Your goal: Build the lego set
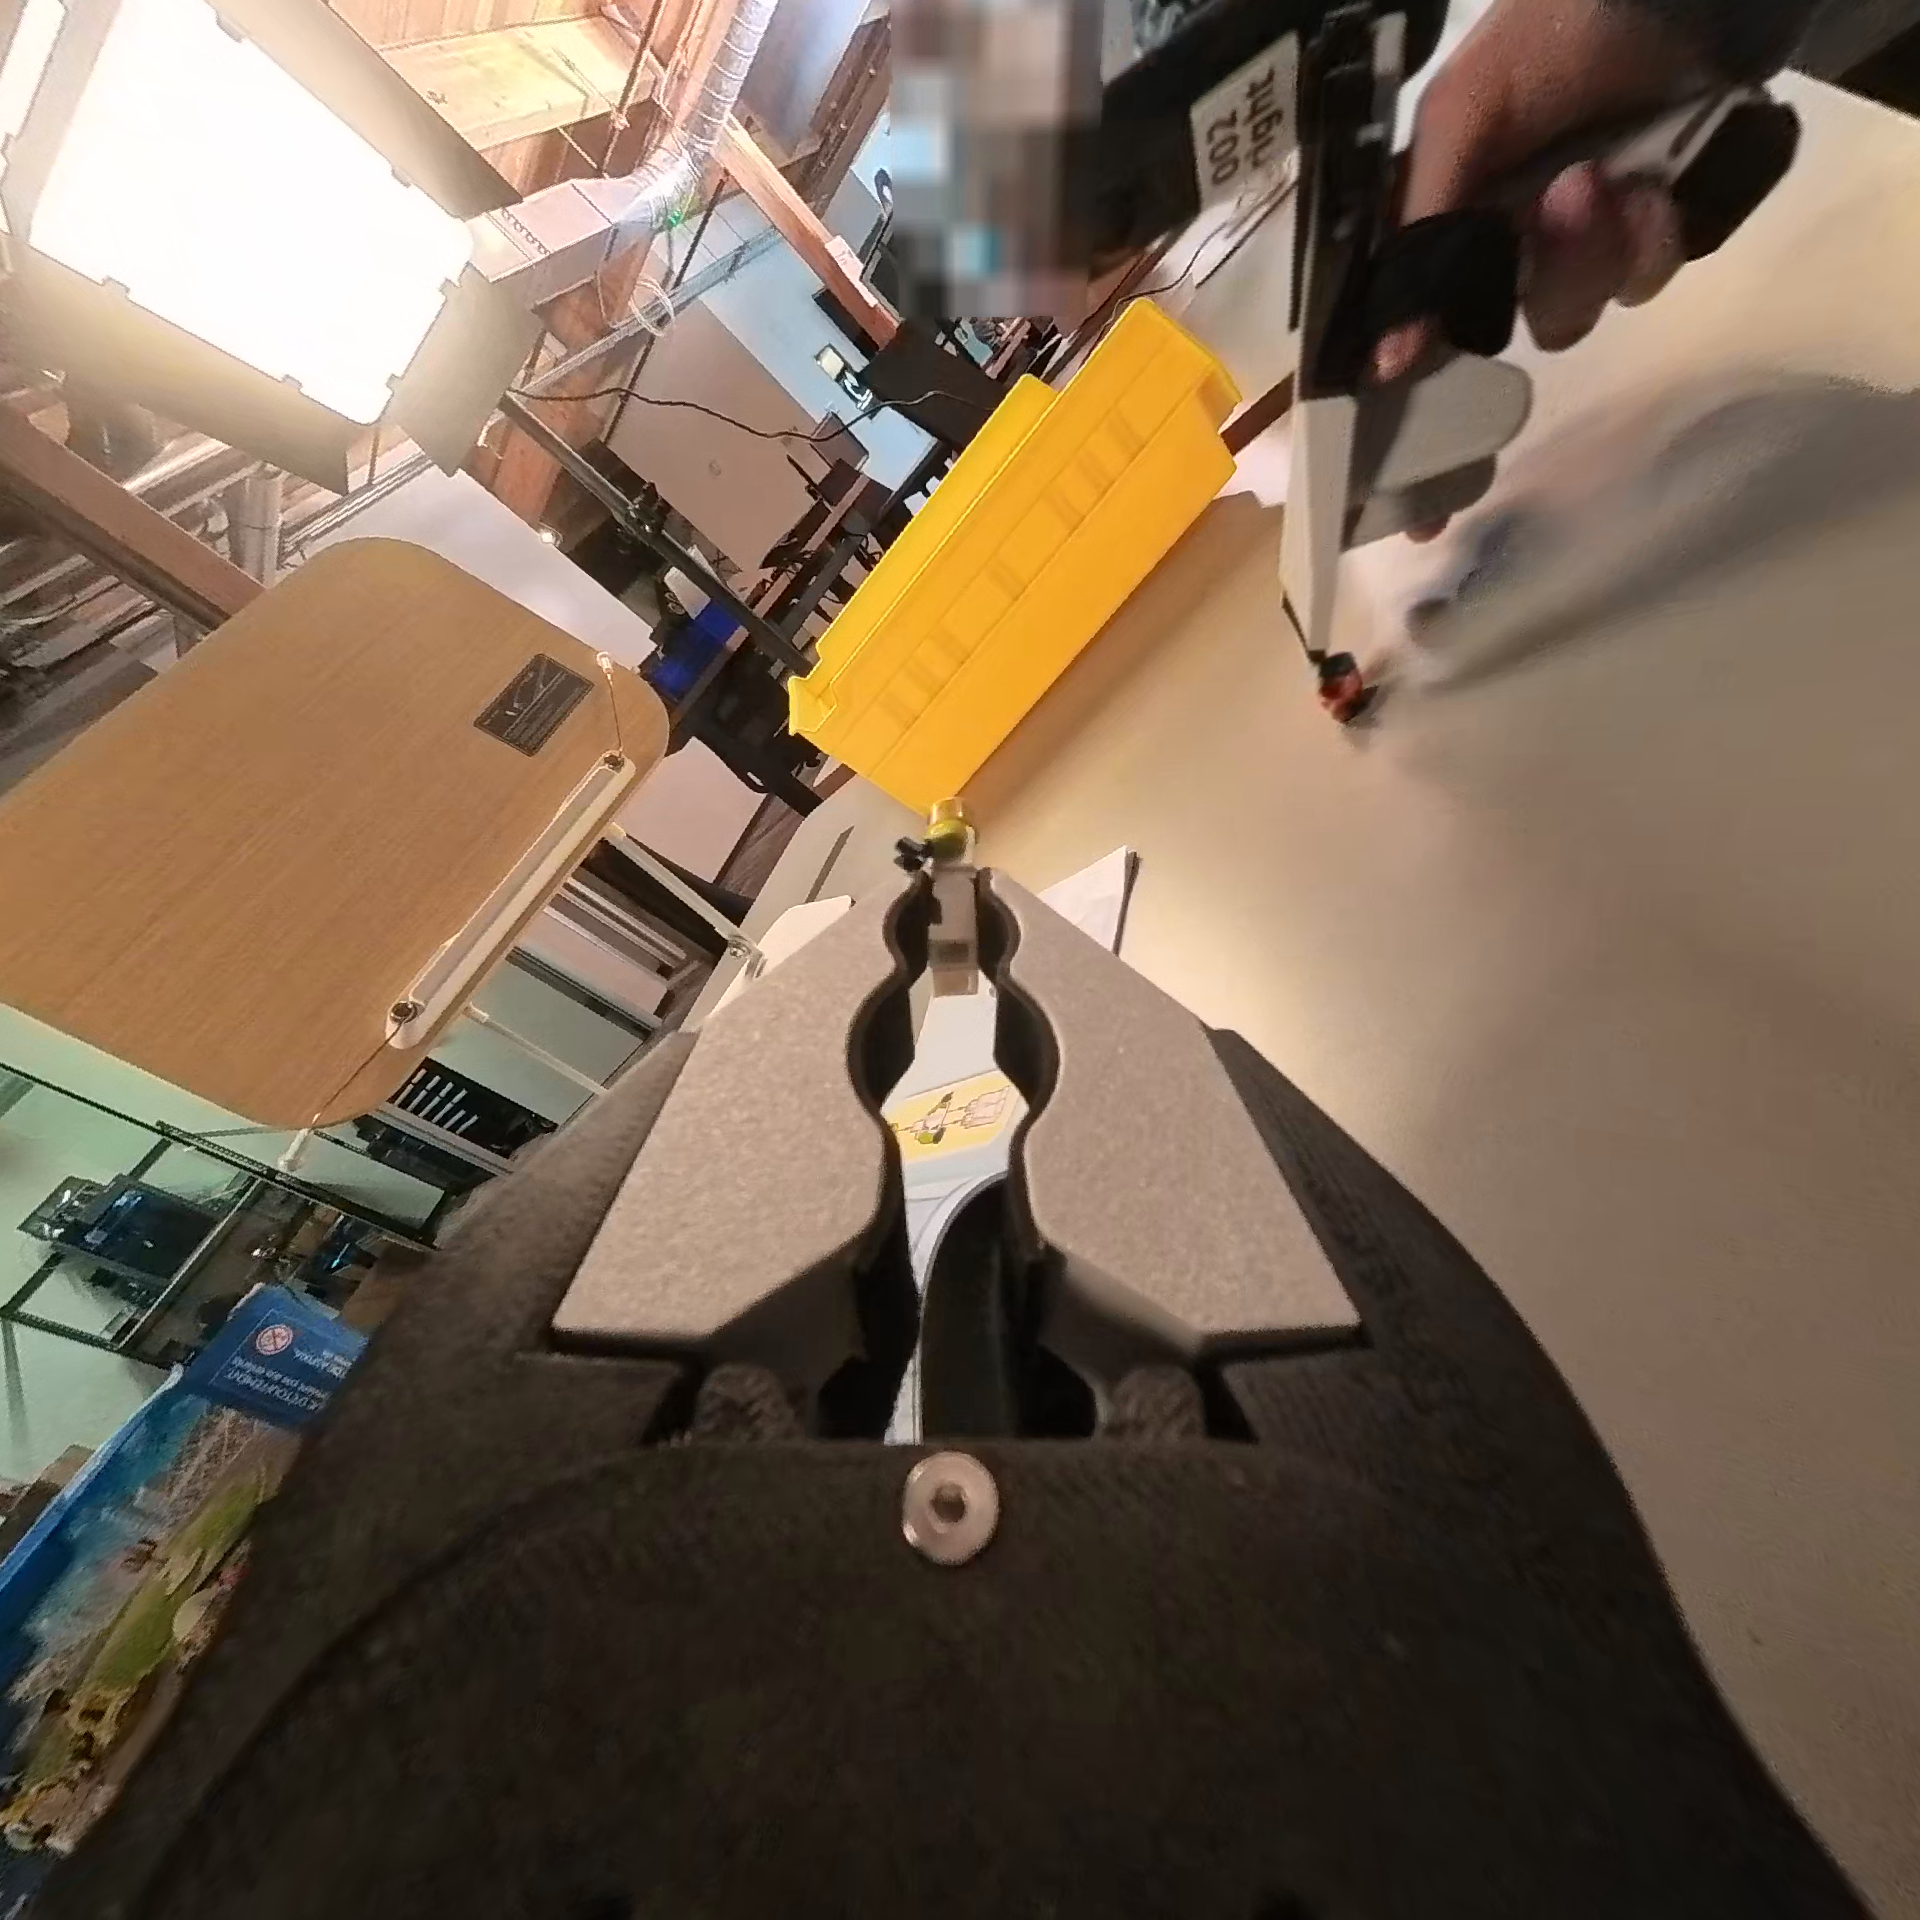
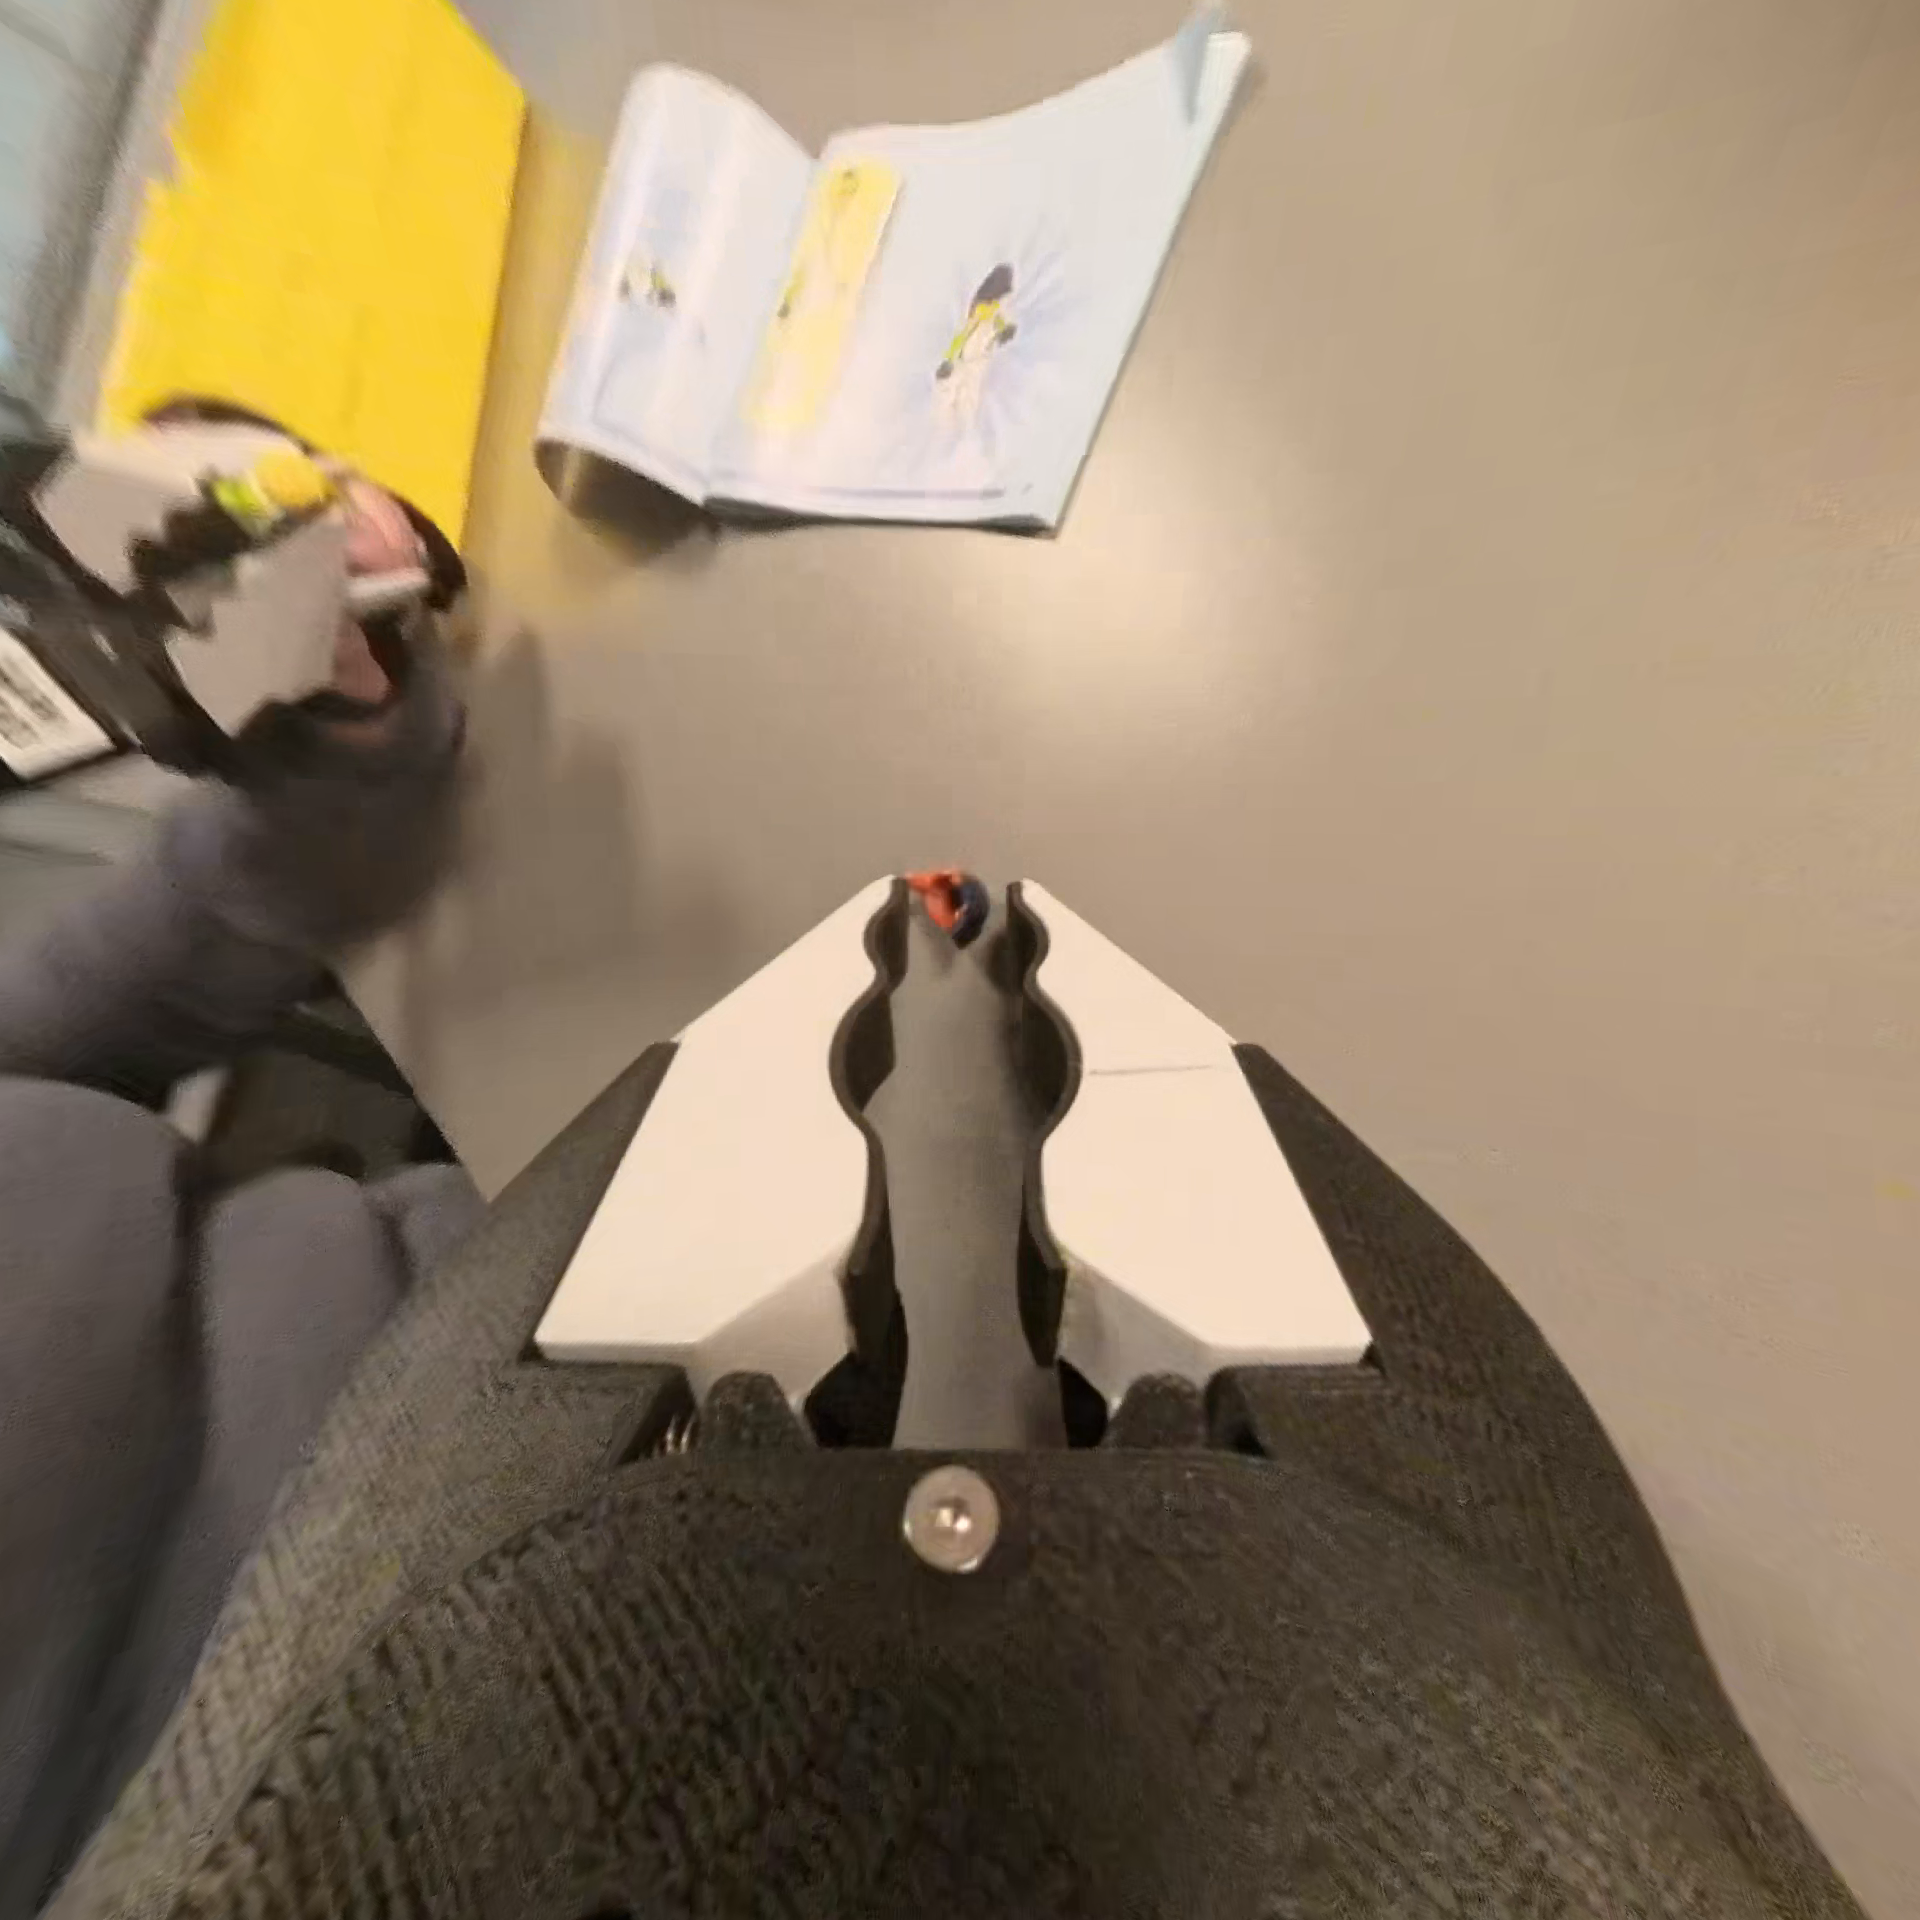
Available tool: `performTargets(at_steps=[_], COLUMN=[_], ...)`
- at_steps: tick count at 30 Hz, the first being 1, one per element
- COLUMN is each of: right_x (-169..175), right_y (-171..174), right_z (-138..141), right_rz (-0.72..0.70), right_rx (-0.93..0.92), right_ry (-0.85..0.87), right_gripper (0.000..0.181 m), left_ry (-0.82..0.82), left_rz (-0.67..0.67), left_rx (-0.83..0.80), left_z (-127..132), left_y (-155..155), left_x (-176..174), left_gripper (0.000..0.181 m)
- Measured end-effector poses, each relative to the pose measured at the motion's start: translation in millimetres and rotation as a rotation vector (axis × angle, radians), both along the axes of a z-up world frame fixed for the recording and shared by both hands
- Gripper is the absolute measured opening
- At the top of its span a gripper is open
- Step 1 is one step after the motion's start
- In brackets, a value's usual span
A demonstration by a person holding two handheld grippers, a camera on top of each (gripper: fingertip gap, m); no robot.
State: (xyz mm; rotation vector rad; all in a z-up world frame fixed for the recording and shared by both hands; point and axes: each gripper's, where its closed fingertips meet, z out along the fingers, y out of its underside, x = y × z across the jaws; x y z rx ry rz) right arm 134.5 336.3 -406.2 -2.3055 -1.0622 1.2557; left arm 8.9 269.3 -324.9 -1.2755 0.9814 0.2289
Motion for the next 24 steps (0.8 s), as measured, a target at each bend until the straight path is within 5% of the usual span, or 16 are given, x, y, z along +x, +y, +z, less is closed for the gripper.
performTargets(at_steps=[12, 24], right_x=[-0.3, -4.0], right_y=[-3.5, -6.8], right_z=[-6.8, -9.9], right_rz=[-0.069, -0.047], right_rx=[-0.279, -0.254], right_ry=[0.039, 0.005], right_gripper=[0.009, 0.0], left_ry=[0.004, 0.011], left_rz=[-0.003, -0.009], left_rx=[-0.008, -0.01], left_z=[-2.1, -3.0], left_y=[0.4, 0.0], left_x=[0.5, 1.8], left_gripper=[0.006, 0.006])
